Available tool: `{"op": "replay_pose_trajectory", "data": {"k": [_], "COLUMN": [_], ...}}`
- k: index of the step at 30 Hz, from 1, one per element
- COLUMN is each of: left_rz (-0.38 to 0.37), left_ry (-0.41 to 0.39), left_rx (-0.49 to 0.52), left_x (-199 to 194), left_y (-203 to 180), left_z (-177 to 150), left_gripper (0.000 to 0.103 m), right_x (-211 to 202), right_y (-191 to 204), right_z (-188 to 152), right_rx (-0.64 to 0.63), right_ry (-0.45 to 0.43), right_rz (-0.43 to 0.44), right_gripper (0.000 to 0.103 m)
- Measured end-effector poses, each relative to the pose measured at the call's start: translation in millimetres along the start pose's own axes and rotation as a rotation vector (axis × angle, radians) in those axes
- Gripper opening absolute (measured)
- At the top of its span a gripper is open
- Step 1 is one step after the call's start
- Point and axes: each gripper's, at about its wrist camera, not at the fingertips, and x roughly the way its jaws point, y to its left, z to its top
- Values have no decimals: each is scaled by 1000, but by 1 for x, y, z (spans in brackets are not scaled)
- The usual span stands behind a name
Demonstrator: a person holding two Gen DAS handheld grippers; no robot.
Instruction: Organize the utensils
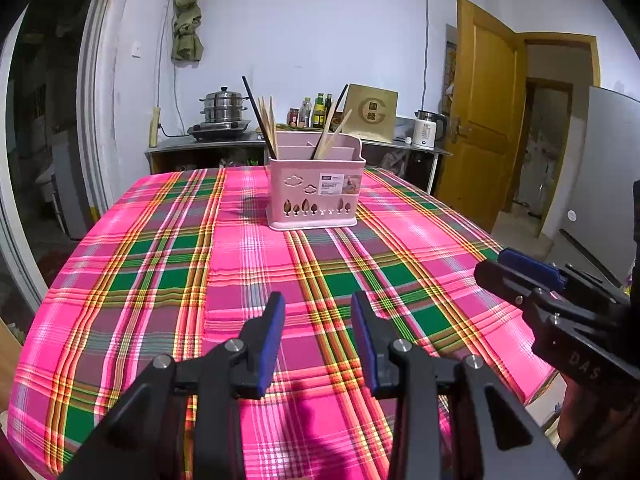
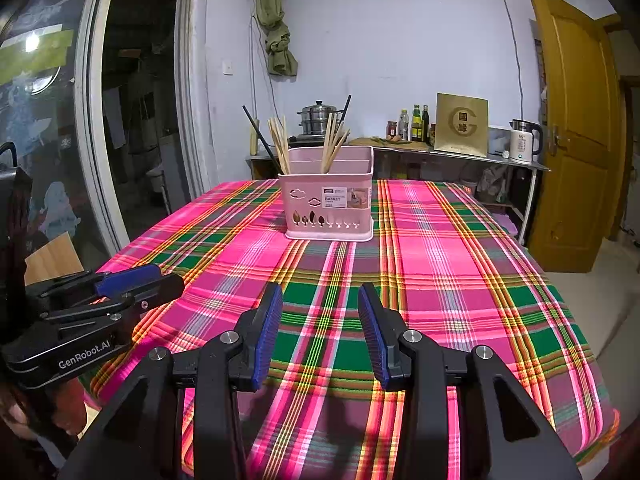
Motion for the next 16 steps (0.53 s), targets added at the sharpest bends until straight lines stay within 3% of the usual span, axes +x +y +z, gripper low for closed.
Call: {"op": "replay_pose_trajectory", "data": {"k": [16], "left_rz": [18], "left_ry": [8], "left_rx": [-5], "left_x": [3], "left_y": [2], "left_z": [-3], "left_gripper": [36], "right_x": [0], "right_y": [1], "right_z": [-1], "right_rx": [1], "right_ry": [0], "right_rz": [6], "right_gripper": [40]}}
